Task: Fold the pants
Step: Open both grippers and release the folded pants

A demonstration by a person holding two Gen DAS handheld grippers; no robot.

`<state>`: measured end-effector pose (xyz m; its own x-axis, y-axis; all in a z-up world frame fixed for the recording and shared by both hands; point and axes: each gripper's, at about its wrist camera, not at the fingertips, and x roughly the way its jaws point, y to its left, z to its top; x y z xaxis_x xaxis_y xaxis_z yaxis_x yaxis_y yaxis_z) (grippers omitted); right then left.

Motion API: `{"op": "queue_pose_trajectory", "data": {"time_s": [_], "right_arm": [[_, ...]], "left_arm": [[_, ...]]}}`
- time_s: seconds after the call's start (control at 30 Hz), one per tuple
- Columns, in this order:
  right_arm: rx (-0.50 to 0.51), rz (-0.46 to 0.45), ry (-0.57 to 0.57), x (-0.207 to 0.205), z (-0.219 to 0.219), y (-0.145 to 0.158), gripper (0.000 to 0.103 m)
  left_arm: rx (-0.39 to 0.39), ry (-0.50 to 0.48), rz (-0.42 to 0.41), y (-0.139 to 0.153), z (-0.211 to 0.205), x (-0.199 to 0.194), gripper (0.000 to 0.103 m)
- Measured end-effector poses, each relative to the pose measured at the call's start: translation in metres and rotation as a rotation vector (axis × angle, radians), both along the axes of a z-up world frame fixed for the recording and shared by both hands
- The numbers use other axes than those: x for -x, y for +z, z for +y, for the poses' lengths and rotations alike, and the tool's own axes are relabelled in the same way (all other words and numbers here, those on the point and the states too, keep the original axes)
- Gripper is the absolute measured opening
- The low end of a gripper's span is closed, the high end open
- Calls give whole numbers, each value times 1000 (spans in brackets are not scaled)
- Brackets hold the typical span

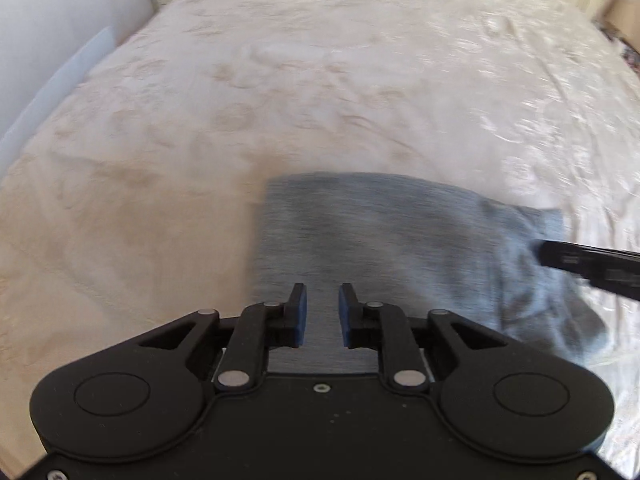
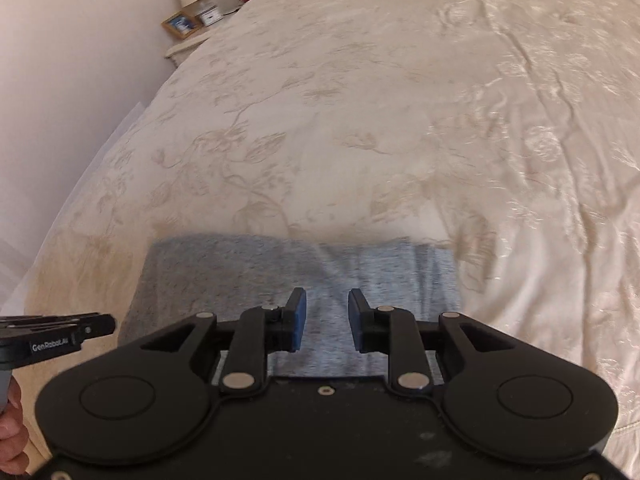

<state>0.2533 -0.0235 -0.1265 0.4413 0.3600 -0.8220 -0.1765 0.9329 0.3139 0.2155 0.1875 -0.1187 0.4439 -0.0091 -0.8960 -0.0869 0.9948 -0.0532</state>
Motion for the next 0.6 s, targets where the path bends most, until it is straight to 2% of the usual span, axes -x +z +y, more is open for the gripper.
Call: {"op": "queue_pose_trajectory", "data": {"time_s": [0.07,0.1,0.2,0.23,0.33,0.37,0.5,0.6], "right_arm": [[6,15,36,-3,17,-8,25],[10,20,48,-4,22,-13,25],[113,48,40,-12,30,-35,24],[138,54,31,-16,27,-43,14],[138,76,18,-25,14,-57,2],[140,79,21,-26,13,-57,1],[170,62,56,-24,16,-50,3],[175,47,47,-15,16,-31,19]], "left_arm": [[25,-43,4,-10,-13,-1,30],[13,-67,17,-18,-20,-1,32],[-83,-108,113,-49,-31,-3,33],[-100,-113,129,-57,-30,0,33],[-75,-103,116,-57,-24,7,34],[-67,-93,122,-55,-22,6,34],[-52,-30,151,-41,-16,6,33],[-51,19,138,-27,-11,14,33]]}}
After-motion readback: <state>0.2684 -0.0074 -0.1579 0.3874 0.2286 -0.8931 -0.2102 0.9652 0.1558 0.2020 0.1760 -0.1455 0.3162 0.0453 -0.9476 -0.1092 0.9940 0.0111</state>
